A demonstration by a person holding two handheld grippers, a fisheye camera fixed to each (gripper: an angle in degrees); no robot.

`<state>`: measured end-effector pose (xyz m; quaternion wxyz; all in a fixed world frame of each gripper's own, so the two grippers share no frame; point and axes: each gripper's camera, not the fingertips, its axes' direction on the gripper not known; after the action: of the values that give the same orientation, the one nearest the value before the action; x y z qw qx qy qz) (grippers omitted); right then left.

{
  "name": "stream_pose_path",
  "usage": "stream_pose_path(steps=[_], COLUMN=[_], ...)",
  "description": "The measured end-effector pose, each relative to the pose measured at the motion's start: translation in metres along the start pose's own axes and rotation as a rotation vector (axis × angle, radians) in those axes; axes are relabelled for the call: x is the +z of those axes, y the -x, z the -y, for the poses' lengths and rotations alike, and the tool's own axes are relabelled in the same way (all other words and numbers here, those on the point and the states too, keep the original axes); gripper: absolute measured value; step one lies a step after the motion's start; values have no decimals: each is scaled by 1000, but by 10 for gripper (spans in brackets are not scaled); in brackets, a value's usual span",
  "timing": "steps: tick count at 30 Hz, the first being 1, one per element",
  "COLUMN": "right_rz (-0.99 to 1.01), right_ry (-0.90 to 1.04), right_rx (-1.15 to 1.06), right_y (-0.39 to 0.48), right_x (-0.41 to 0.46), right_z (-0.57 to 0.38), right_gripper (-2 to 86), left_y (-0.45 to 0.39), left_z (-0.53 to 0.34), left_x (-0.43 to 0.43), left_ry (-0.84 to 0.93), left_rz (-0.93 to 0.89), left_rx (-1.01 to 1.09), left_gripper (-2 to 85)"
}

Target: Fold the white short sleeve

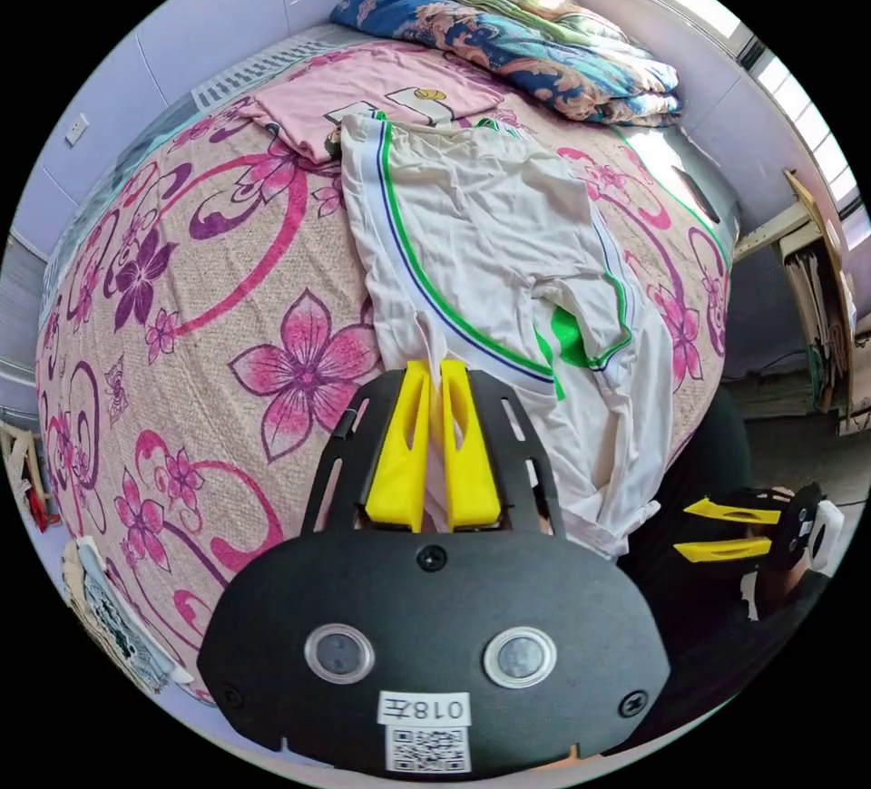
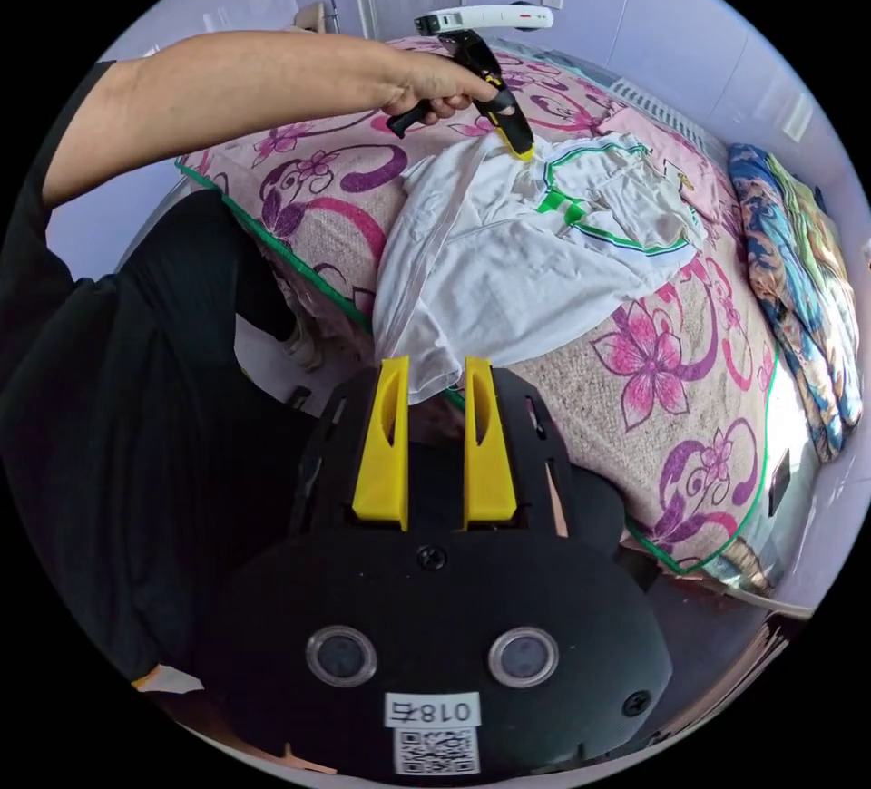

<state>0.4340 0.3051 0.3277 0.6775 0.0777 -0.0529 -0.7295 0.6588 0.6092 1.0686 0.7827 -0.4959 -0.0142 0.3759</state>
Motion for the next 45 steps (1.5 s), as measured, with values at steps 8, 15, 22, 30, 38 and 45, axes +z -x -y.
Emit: stream_pose_path(steps=[8,15,22,30,38,45], right_rz=[44,-21,-54,-14,173,233], right_ry=[161,274,260,371,507,610], right_rx=[-98,-99,-111,-133,89,93], right_y=[15,32,45,48,9,-9], right_x=[45,68,61,66,73,91], right_z=[51,78,92,103,86,82], right_gripper=[72,61,92,99,109,60], left_y=[63,121,142,162,167,173], left_z=[-133,-288,-366,-443,-487,-536], left_x=[-35,-40,-22,11,28,52], left_ry=[-373,-670,-730,-815,-838,-864], left_rz=[-295,-468,-493,-593,-606,-643], left_rx=[-159,-340,-441,-614,-610,-646], left_gripper=[-8,-9,-9,-10,-10,-10])
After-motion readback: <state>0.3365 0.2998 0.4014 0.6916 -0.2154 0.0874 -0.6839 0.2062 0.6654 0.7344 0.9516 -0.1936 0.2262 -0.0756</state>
